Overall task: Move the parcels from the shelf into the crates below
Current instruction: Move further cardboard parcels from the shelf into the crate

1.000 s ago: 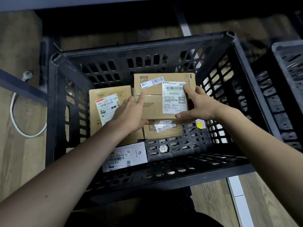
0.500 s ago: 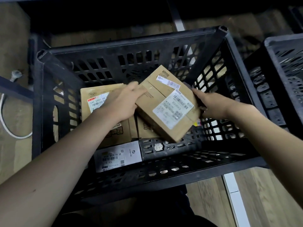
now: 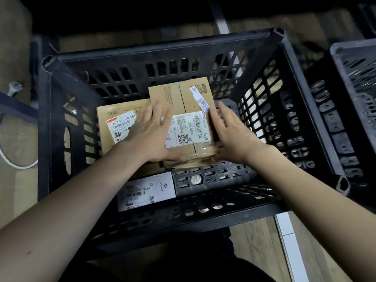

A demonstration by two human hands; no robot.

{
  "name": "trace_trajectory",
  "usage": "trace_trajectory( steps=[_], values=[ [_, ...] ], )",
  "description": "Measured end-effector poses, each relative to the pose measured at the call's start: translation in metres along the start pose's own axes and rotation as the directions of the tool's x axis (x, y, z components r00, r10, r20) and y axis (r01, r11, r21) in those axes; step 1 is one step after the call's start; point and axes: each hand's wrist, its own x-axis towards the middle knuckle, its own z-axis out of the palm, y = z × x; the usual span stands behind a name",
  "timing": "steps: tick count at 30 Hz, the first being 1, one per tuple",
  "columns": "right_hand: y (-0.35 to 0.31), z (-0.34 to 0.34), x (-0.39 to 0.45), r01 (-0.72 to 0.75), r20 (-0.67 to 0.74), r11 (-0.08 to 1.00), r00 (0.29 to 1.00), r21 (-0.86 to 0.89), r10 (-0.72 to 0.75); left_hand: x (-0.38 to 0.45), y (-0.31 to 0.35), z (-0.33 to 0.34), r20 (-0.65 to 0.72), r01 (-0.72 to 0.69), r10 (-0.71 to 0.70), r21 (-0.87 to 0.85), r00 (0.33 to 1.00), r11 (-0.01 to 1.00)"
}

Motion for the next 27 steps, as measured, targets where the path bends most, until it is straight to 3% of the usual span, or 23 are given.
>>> trace_trajectory(
  steps=[3, 7, 13, 21, 27],
  values=[
    [-0.006, 0.006, 0.009, 0.072, 0.035, 0.984, 0.997, -0.165, -0.067, 0.003, 0.005, 0.001, 0.037, -0.004, 0.004, 0.007, 0.999, 1.0],
    [-0.015, 0.021, 0.019, 0.036, 0.039, 0.974, 0.999, -0.223, -0.028, 0.01, 0.0, 0.005, 0.043, -0.013, 0.013, -0.003, 0.999, 1.0],
    [-0.016, 0.023, 0.023, 0.009, 0.064, 0.974, 0.998, -0.226, 0.006, 0.011, -0.006, 0.008, -0.001, -0.038, 0.038, -0.022, 0.999, 0.999],
    [-0.016, 0.007, 0.004, 0.024, 0.072, 0.978, 0.997, -0.207, -0.009, -0.014, 0.024, -0.001, -0.1, -0.02, 0.046, 0.25, 0.994, 0.968],
    [-0.01, 0.01, -0.021, 0.044, 0.1, 0.982, 0.995, -0.184, -0.026, -0.037, 0.033, 0.016, -0.101, -0.083, 0.107, 0.219, 0.989, 0.972]
  ],
)
